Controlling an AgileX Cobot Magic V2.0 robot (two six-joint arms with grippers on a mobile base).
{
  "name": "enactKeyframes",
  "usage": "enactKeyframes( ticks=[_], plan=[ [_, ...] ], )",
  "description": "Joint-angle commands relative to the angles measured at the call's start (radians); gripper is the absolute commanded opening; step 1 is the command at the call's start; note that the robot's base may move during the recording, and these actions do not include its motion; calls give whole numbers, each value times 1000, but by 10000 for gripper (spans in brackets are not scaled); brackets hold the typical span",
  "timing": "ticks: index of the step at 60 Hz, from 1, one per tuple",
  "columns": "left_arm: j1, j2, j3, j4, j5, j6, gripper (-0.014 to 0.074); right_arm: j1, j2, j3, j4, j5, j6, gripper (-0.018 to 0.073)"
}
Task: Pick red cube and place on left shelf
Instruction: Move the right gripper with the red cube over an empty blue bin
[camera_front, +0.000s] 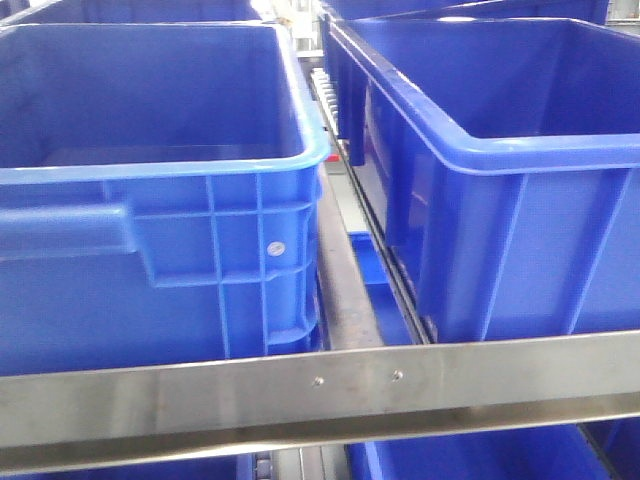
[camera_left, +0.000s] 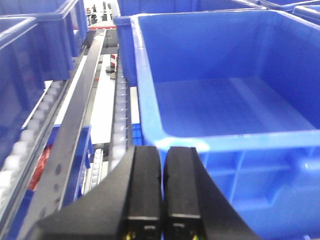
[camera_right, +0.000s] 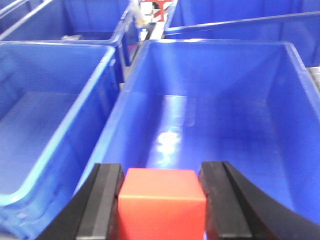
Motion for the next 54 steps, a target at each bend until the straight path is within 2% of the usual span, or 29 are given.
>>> enactKeyframes(
  ticks=[1,54],
  plan=[
    [0,-15,25,-1,-83,-2,102,-6,11,-30,-7,-87,-2,57],
    [0,-15,25,-1,-83,-2,102,-6,11,-30,-7,-87,-2,57]
  ],
)
